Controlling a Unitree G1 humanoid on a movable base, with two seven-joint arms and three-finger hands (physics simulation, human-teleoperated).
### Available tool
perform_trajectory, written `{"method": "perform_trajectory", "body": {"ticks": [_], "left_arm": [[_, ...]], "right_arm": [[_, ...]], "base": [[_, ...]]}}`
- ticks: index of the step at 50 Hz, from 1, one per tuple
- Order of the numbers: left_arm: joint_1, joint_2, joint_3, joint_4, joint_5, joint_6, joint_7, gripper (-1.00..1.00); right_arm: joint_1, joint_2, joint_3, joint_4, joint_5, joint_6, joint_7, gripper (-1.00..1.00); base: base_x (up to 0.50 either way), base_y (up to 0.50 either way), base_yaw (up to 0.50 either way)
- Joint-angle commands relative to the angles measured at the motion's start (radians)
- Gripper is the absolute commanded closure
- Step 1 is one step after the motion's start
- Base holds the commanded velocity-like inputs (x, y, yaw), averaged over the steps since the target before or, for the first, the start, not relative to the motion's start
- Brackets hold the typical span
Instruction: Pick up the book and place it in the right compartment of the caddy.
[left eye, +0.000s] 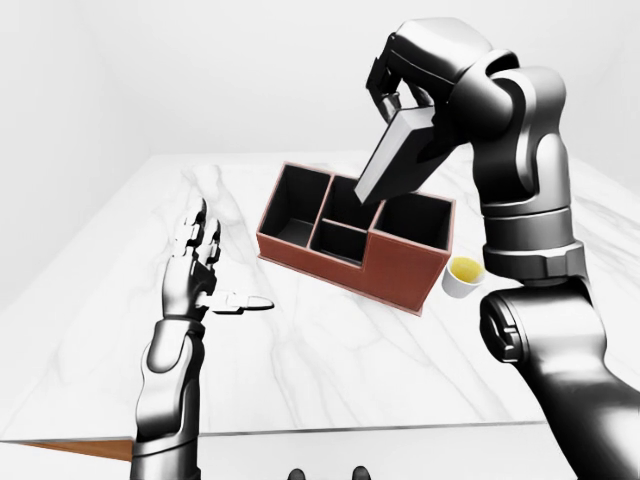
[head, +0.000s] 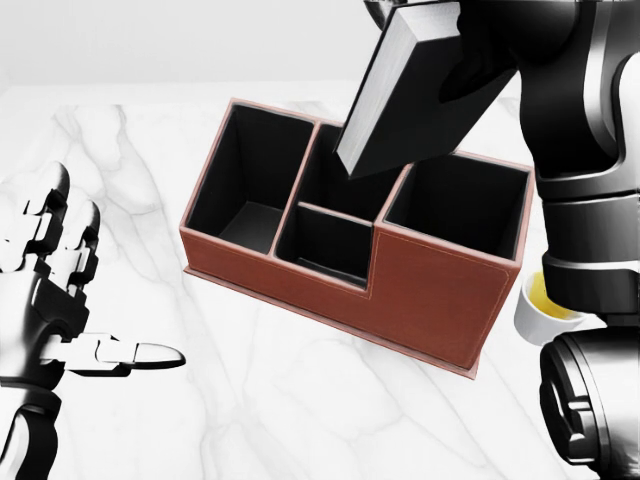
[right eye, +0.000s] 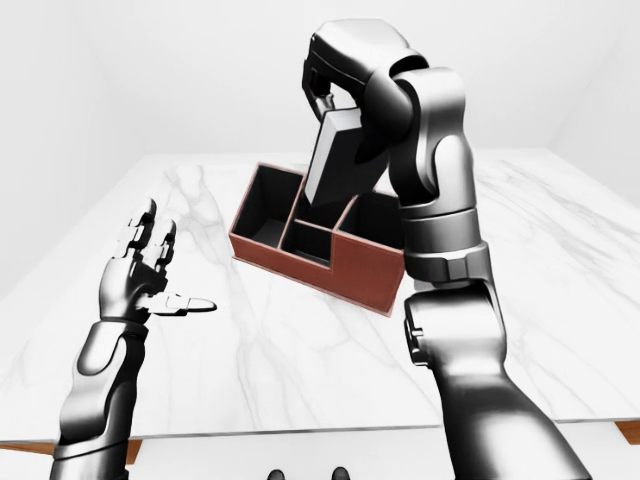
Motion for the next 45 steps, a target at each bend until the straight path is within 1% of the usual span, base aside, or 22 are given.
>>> {"method": "perform_trajectory", "body": {"ticks": [1, 4, 6, 7, 9, 14, 16, 18, 31, 34, 40, 45], "left_arm": [[0.004, -0.003, -0.002, -0.005, 0.001, 0.001, 0.001, -1.00], [0.005, -0.004, -0.003, -0.005, 0.001, -0.001, 0.000, -1.00], [0.007, -0.003, -0.001, -0.006, -0.001, 0.000, -0.002, -1.00], [0.007, -0.003, -0.001, -0.006, -0.001, 0.000, -0.002, -1.00], [0.006, -0.004, -0.001, 0.001, 0.000, -0.004, 0.000, -1.00], [0.006, -0.003, 0.000, 0.006, 0.000, -0.008, -0.002, -1.00], [0.004, -0.001, 0.003, 0.008, -0.003, -0.007, -0.002, -1.00], [0.004, -0.001, 0.004, 0.008, -0.005, -0.006, 0.000, -1.00], [0.006, -0.001, 0.003, 0.007, -0.006, -0.008, 0.000, -1.00], [0.006, -0.001, 0.003, 0.005, -0.006, -0.006, 0.000, -1.00], [0.006, -0.002, 0.002, 0.020, -0.004, -0.018, -0.001, -1.00], [0.014, -0.002, 0.003, 0.014, -0.005, -0.018, -0.003, -1.00]], "right_arm": [[-0.176, -0.052, 0.006, 0.472, -0.139, 0.000, -0.244, 1.00], [-0.212, -0.053, 0.014, 0.578, -0.162, 0.000, -0.304, 1.00], [-0.233, -0.049, 0.022, 0.663, -0.170, 0.000, -0.365, 1.00], [-0.235, -0.049, 0.022, 0.669, -0.170, 0.000, -0.368, 1.00], [-0.248, -0.043, 0.034, 0.753, -0.190, 0.000, -0.444, 1.00], [-0.256, -0.038, 0.045, 0.829, -0.204, 0.000, -0.510, 1.00], [-0.256, -0.033, 0.049, 0.849, -0.208, 0.000, -0.526, 1.00], [-0.255, -0.029, 0.058, 0.874, -0.226, 0.000, -0.563, 1.00], [-0.244, -0.017, 0.067, 0.963, -0.258, 0.000, -0.679, 1.00], [-0.243, -0.016, 0.064, 0.972, -0.259, 0.000, -0.691, 1.00], [-0.227, -0.014, 0.073, 0.988, -0.279, 0.000, -0.724, 1.00], [-0.223, -0.010, 0.067, 0.996, -0.285, 0.000, -0.746, 1.00]], "base": [[0.00, 0.00, 0.00], [0.00, 0.00, 0.00], [0.00, 0.00, 0.00], [0.00, 0.00, 0.00], [0.00, 0.00, 0.00], [0.00, 0.00, 0.00], [0.00, 0.00, 0.00], [0.00, 0.00, 0.00], [0.00, 0.00, 0.00], [0.00, 0.00, 0.00], [0.00, 0.00, 0.00], [0.00, 0.00, 0.00]]}}
